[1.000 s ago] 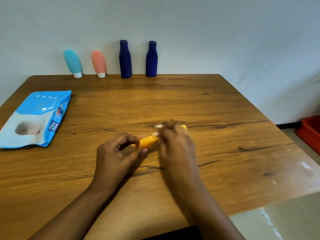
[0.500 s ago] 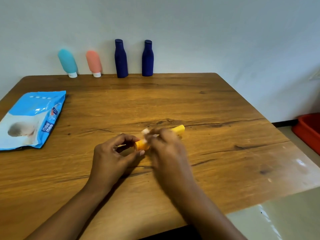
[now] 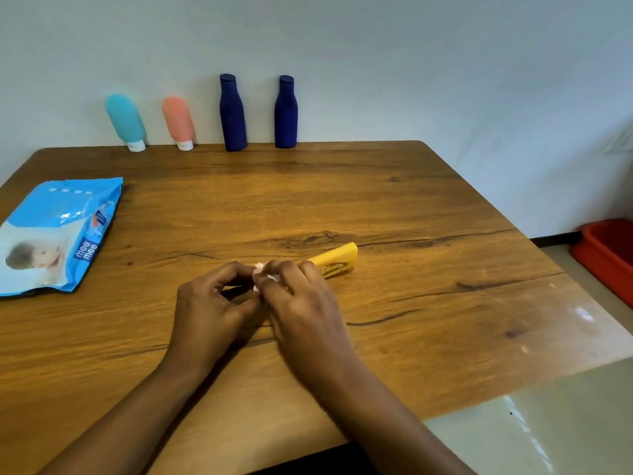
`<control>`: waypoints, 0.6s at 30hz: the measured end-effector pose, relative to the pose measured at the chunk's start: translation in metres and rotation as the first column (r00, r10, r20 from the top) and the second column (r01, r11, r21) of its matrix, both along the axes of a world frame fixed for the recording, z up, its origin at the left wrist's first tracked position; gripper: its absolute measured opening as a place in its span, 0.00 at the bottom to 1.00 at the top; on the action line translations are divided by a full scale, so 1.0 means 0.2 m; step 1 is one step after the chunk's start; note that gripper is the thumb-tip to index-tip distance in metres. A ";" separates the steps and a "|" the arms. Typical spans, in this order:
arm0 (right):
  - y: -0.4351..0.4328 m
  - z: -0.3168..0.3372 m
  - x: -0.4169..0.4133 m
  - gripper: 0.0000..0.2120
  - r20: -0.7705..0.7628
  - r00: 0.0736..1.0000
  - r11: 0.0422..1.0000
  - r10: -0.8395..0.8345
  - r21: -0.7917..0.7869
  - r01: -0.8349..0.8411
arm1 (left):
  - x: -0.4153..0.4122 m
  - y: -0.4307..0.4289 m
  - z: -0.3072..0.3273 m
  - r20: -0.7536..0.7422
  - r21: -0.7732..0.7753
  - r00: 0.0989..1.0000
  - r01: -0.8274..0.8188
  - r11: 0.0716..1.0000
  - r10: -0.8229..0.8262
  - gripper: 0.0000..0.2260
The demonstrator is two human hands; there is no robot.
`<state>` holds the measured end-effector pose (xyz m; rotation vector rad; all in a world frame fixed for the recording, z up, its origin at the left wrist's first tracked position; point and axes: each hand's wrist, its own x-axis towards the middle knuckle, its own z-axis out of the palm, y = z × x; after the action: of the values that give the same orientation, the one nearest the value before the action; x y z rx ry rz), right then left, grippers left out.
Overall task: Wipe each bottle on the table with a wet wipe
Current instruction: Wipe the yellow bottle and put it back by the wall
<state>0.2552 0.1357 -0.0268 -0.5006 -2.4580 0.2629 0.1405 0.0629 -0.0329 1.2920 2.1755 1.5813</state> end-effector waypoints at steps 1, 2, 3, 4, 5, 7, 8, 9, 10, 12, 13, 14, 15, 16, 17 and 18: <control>0.02 -0.01 0.01 0.15 0.004 1.000 1.000 -0.009 -0.014 0.009 | 0.00 0.00 0.00 0.004 -0.003 1.000 -0.003 1.000 0.003 0.13; 0.08 -0.02 0.03 0.16 0.004 0.999 0.998 -0.047 -0.034 0.047 | 0.00 0.00 0.00 0.012 -0.008 1.000 -0.014 1.000 0.014 0.13; 0.15 -0.02 0.07 0.16 0.004 0.994 0.992 -0.110 -0.056 0.110 | 0.00 0.00 0.00 0.015 -0.013 1.000 -0.026 1.000 0.026 0.14; 0.24 -0.02 0.11 0.15 0.004 0.982 0.977 -0.191 -0.095 0.190 | 0.00 0.00 0.00 0.008 -0.016 1.000 -0.030 0.999 0.030 0.14; 0.32 -0.01 0.15 0.14 -0.004 0.965 0.956 -0.262 -0.140 0.259 | 0.00 0.00 0.00 -0.001 -0.019 1.000 -0.028 0.999 0.028 0.14; 0.41 0.01 0.20 0.13 -0.046 0.951 0.936 -0.307 -0.198 0.292 | -0.01 0.00 0.00 -0.004 -0.026 1.000 -0.026 0.999 0.025 0.14; 0.39 0.02 0.19 0.13 -0.067 0.954 0.943 -0.291 -0.188 0.275 | -0.01 0.00 0.00 0.000 -0.029 1.000 -0.024 0.999 0.024 0.14; 0.33 0.02 0.16 0.13 -0.083 0.966 0.959 -0.245 -0.168 0.229 | -0.01 0.00 0.00 0.005 -0.030 1.000 -0.020 0.999 0.021 0.14; 0.25 0.02 0.13 0.13 -0.078 0.981 0.977 -0.175 -0.139 0.164 | 0.00 0.00 0.00 0.010 -0.026 1.000 -0.014 1.000 0.014 0.14; 0.07 0.01 0.06 0.15 -0.019 0.999 0.998 -0.042 -0.039 0.041 | 0.00 0.00 0.00 0.022 -0.004 1.000 0.003 1.000 -0.003 0.12; 0.02 0.00 0.04 0.16 0.005 1.000 1.000 -0.001 0.000 0.001 | 0.00 0.00 0.00 0.028 0.005 1.000 0.007 1.000 -0.007 0.12; 0.01 0.00 0.03 0.17 0.016 1.000 1.000 0.014 0.014 -0.014 | 0.00 0.00 0.00 0.033 0.007 0.999 0.006 1.000 -0.007 0.11; 0.05 -0.01 0.05 0.17 0.018 1.000 1.000 -0.001 0.020 0.001 | -0.01 0.00 0.00 0.033 0.002 0.999 0.005 1.000 -0.005 0.11; 0.11 -0.02 0.07 0.16 0.010 0.999 0.999 -0.040 0.006 0.040 | -0.01 0.00 0.00 0.026 -0.009 1.000 0.002 1.000 -0.001 0.12; 0.17 -0.02 0.11 0.16 0.001 0.996 0.995 -0.095 -0.033 0.095 | -0.01 0.00 -0.01 0.014 -0.019 1.000 -0.003 1.000 0.003 0.12; 0.24 -0.03 0.14 0.15 -0.003 0.988 0.985 -0.152 -0.080 0.151 | -0.01 0.00 -0.01 0.004 -0.023 1.000 -0.006 1.000 0.007 0.12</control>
<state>0.2841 0.1837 -0.0318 -0.7158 -2.3934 0.3007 0.1380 0.0623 -0.0346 1.2754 2.1914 1.5548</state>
